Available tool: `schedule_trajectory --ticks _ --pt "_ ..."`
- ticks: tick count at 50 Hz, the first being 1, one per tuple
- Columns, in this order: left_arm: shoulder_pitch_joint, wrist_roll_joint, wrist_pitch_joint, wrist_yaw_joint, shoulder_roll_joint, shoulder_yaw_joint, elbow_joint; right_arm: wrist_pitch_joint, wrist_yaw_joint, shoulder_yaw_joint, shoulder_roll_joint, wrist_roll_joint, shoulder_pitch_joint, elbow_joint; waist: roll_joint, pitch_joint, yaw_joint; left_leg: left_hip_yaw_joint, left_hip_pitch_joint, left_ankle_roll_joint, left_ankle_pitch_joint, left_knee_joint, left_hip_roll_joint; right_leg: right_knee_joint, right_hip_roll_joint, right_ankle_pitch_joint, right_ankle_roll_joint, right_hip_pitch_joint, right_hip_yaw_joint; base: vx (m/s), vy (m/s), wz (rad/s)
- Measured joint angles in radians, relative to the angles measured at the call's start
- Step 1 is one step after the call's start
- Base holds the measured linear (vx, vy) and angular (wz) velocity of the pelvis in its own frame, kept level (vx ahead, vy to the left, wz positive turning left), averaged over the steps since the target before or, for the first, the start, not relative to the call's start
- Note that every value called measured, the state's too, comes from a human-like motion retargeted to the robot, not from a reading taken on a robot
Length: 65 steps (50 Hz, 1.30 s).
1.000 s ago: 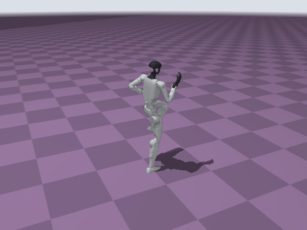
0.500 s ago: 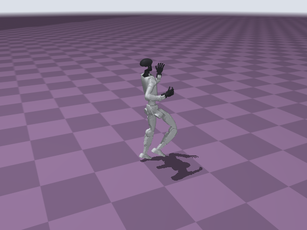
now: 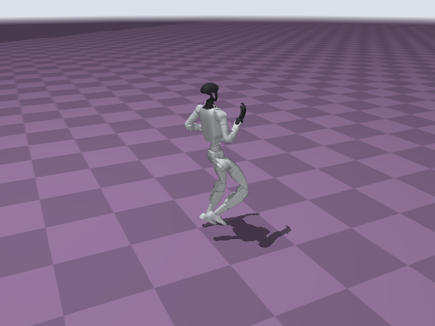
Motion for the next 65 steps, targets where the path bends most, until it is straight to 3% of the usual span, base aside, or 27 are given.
schedule_trajectory --ticks 4,6,8,10,13,15,18,20,22,25,27,29,32,34,35,38,40,42,43,45,48,52,55,57,60,62,65 --pt "-0.413 0.203 -0.064 0.225 -0.174 -0.034 0.115 -0.021 -0.093 -0.016 -0.006 -0.103 0.070 0.269 0.036 0.084 -0.163 0.033 0.176 0.022 -0.568 -0.203 0.043 0.737 0.008 -0.148 0.067 -0.478 -0.019 -0.13 0.09 0.58" --pt "-0.688 0.242 -0.076 0.328 -0.225 -0.076 0.137 -0.020 -0.148 -0.064 -0.006 -0.081 0.150 0.346 0.019 0.153 -0.259 -0.029 0.149 0.095 -0.690 -0.128 0.018 0.901 -0.033 -0.183 0.101 -0.594 -0.003 -0.20 0.04 1.85" --pt "-0.946 0.306 -0.065 0.379 -0.244 -0.109 0.104 -0.024 -0.136 -0.135 -0.032 -0.014 0.287 0.317 0.013 0.174 -0.307 -0.076 0.107 0.106 -0.669 -0.062 0.003 0.905 -0.088 -0.189 0.088 -0.605 -0.004 -0.03 -0.01 1.33" --pt "-1.101 0.397 -0.045 0.392 -0.254 -0.116 0.027 -0.028 -0.059 -0.192 -0.105 0.032 0.434 0.207 0.031 0.120 -0.303 -0.044 0.155 0.060 -0.537 -0.191 0.012 0.782 -0.108 -0.146 0.053 -0.546 -0.026 0.22 -0.03 -0.11" --pt "-1.032 0.389 -0.057 0.367 -0.266 -0.097 -0.142 0.004 0.052 -0.197 -0.270 0.038 0.574 0.091 0.068 -0.007 -0.383 -0.030 0.252 -0.012 -0.200 -0.426 0.029 0.393 -0.050 0.034 0.084 -0.305 -0.061 0.31 -0.12 0.05" --pt "-0.925 0.356 -0.065 0.304 -0.283 -0.093 -0.223 0.036 0.105 -0.211 -0.300 0.011 0.641 0.107 0.062 -0.064 -0.425 -0.044 0.223 -0.025 -0.096 -0.382 0.016 0.040 -0.030 0.179 0.138 -0.082 -0.066 0.19 -0.14 0.81" --pt "-0.739 0.368 -0.080 0.174 -0.314 -0.088 -0.235 0.045 0.125 -0.218 -0.245 -0.118 0.636 0.265 0.011 -0.123 -0.362 0.048 -0.070 0.068 -0.289 0.222 -0.015 -0.627 0.038 0.390 0.157 0.248 0.111 0.01 -0.09 0.19" --pt "-0.643 0.265 -0.092 0.143 -0.311 -0.087 -0.208 0.079 0.068 -0.211 -0.202 -0.171 0.526 0.394 -0.058 -0.052 -0.289 0.135 -0.244 0.141 -0.439 0.707 -0.025 -1.045 0.007 0.536 0.186 0.511 0.284 -0.03 -0.08 -0.48" --pt "-0.552 0.204 -0.090 0.158 -0.275 -0.066 -0.149 0.087 -0.015 -0.174 -0.138 -0.190 0.345 0.526 -0.110 0.042 -0.203 0.187 -0.465 0.165 -0.553 1.157 0.005 -1.217 -0.060 0.350 0.161 0.650 0.354 -0.08 -0.10 -0.84" --pt "-0.359 0.155 -0.112 0.184 -0.201 -0.006 0.006 0.021 -0.156 -0.104 -0.063 -0.164 0.038 0.596 -0.113 0.159 -0.095 0.160 -0.831 0.095 -0.632 1.630 0.061 -1.277 -0.094 -0.076 0.055 0.715 0.319 -0.15 -0.09 -1.07" --pt "-0.188 0.013 -0.124 0.133 -0.140 0.040 0.096 -0.011 -0.198 -0.082 -0.048 -0.102 -0.177 0.508 -0.084 0.226 -0.044 0.124 -0.926 0.072 -0.675 1.722 0.102 -1.162 -0.062 -0.149 -0.020 0.675 0.379 -0.14 -0.04 -1.32" --pt "-0.022 -0.120 -0.110 0.050 -0.053 0.048 0.095 -0.032 -0.205 -0.083 -0.030 -0.049 -0.308 0.356 -0.091 0.199 -0.048 0.136 -0.946 0.127 -0.681 1.674 0.119 -1.135 -0.059 -0.089 -0.004 0.643 0.372 0.07 -0.03 0.28" --pt "0.119 -0.220 -0.065 -0.040 0.134 0.009 -0.010 -0.053 -0.215 -0.114 -0.022 0.026 -0.279 0.051 -0.148 0.057 -0.063 0.189 -0.863 0.188 -0.576 1.407 0.026 -1.461 -0.110 0.241 0.089 0.746 0.244 0.31 0.01 1.61" --pt "0.195 -0.240 -0.026 -0.107 0.193 0.030 -0.049 -0.036 -0.133 -0.120 -0.019 0.082 -0.189 -0.094 -0.161 -0.019 -0.016 0.204 -0.665 0.160 -0.458 1.114 -0.004 -1.492 -0.107 0.413 0.120 0.736 0.207 0.28 0.07 -0.21" --pt "0.242 -0.235 -0.009 -0.136 0.188 0.050 -0.055 -0.024 -0.071 -0.111 -0.019 0.112 -0.140 -0.138 -0.148 -0.047 0.005 0.201 -0.535 0.131 -0.391 0.944 -0.007 -1.453 -0.094 0.445 0.112 0.720 0.189 0.22 0.09 -1.25" --pt "0.255 -0.036 -0.031 -0.123 0.043 0.059 0.016 -0.035 0.078 -0.001 -0.009 0.075 -0.022 -0.072 -0.008 -0.058 -0.033 0.077 -0.094 0.005 -0.112 0.317 0.005 -0.800 0.003 0.170 -0.049 0.499 0.074 0.09 0.09 -1.01" --pt "0.096 0.032 -0.012 -0.008 -0.009 0.052 0.064 -0.011 0.037 0.013 -0.008 0.064 0.022 0.008 -0.017 -0.082 -0.067 0.025 -0.014 -0.003 -0.002 0.035 -0.014 -0.085 -0.012 0.023 0.039 0.054 0.053 -0.01 0.02 -0.09" --pt "-0.103 0.137 -0.030 0.076 -0.085 0.012 0.136 -0.024 0.003 0.003 -0.026 0.009 0.082 0.114 0.035 -0.040 -0.108 0.002 0.130 -0.040 -0.172 -0.157 0.033 0.347 0.039 -0.058 0.055 -0.207 0.023 -0.07 0.06 0.25" --pt "-0.218 0.177 -0.050 0.125 -0.131 -0.014 0.170 -0.034 -0.021 -0.011 -0.032 -0.023 0.104 0.171 0.050 -0.006 -0.138 0.004 0.183 -0.038 -0.343 -0.211 0.050 0.537 0.037 -0.083 0.078 -0.335 0.005 -0.11 0.10 0.83" --pt "-0.478 0.227 -0.091 0.251 -0.206 -0.072 0.202 -0.037 -0.087 -0.044 -0.035 -0.068 0.148 0.280 0.051 0.084 -0.236 -0.008 0.231 0.009 -0.598 -0.245 0.058 0.831 -0.005 -0.105 0.137 -0.544 0.000 -0.15 0.08 1.74" --pt "-0.899 0.280 -0.084 0.366 -0.209 -0.144 0.132 -0.016 -0.114 -0.136 -0.074 0.008 0.311 0.290 0.010 0.175 -0.357 -0.116 0.170 0.067 -0.648 -0.101 0.027 0.935 -0.094 -0.118 0.160 -0.615 0.029 -0.08 -0.01 1.94" --pt "-1.073 0.389 -0.076 0.393 -0.206 -0.153 -0.066 -0.031 0.004 -0.199 -0.274 0.055 0.589 0.098 0.045 0.012 -0.337 -0.032 0.254 0.010 -0.325 -0.314 0.040 0.618 -0.084 -0.016 0.092 -0.450 -0.009 0.30 -0.06 -0.45" --pt "-0.937 0.374 -0.085 0.342 -0.223 -0.115 -0.207 0.020 0.119 -0.218 -0.364 0.058 0.705 0.066 0.058 -0.094 -0.395 -0.050 0.251 -0.041 -0.074 -0.339 0.039 0.112 -0.020 0.179 0.172 -0.116 -0.038 0.27 -0.14 0.49" --pt "-0.807 0.438 -0.087 0.247 -0.258 -0.096 -0.224 0.016 0.176 -0.215 -0.325 -0.022 0.724 0.143 0.051 -0.184 -0.355 -0.007 0.012 0.003 -0.170 0.038 0.027 -0.331 0.056 0.282 0.156 0.065 0.056 0.03 -0.08 0.36" --pt "-0.659 0.304 -0.101 0.185 -0.276 -0.084 -0.202 0.055 0.104 -0.199 -0.258 -0.129 0.571 0.285 -0.041 -0.079 -0.279 0.107 -0.244 0.157 -0.396 0.739 -0.002 -0.961 0.036 0.519 0.222 0.471 0.275 0.04 -0.07 0.01" --pt "-0.572 0.204 -0.091 0.165 -0.248 -0.073 -0.149 0.082 0.023 -0.157 -0.187 -0.162 0.379 0.425 -0.100 0.024 -0.195 0.163 -0.452 0.203 -0.508 1.180 -0.004 -1.209 -0.038 0.451 0.201 0.662 0.352 -0.03 -0.10 -0.65" --pt "-0.406 0.191 -0.097 0.186 -0.172 -0.013 -0.001 0.023 -0.145 -0.064 -0.059 -0.152 0.014 0.649 -0.125 0.146 -0.068 0.156 -0.851 0.117 -0.588 1.671 0.013 -1.246 -0.089 -0.029 0.084 0.722 0.333 -0.10 -0.07 -1.37"
